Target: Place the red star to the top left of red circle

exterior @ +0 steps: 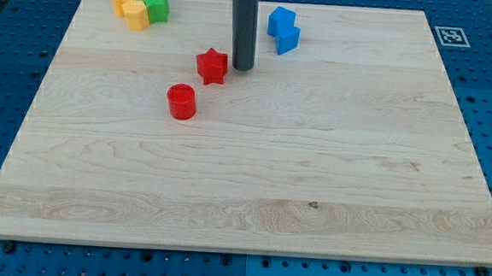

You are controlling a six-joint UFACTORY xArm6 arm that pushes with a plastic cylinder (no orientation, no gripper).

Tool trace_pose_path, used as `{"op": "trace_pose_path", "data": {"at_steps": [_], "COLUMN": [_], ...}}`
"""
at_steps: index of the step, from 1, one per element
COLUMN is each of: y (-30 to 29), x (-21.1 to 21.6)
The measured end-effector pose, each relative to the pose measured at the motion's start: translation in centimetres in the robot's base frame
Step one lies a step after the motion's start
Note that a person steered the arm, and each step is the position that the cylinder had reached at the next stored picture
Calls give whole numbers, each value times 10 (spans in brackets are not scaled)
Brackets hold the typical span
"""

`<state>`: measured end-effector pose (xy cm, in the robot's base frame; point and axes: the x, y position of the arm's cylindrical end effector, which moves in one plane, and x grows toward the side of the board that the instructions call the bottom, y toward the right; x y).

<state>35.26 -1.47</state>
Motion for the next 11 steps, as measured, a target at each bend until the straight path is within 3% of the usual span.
{"op": "trace_pose_path", "data": {"at_steps": [2, 7, 11], "y": [-5, -120, -100], "x": [-4, -7, 17]}}
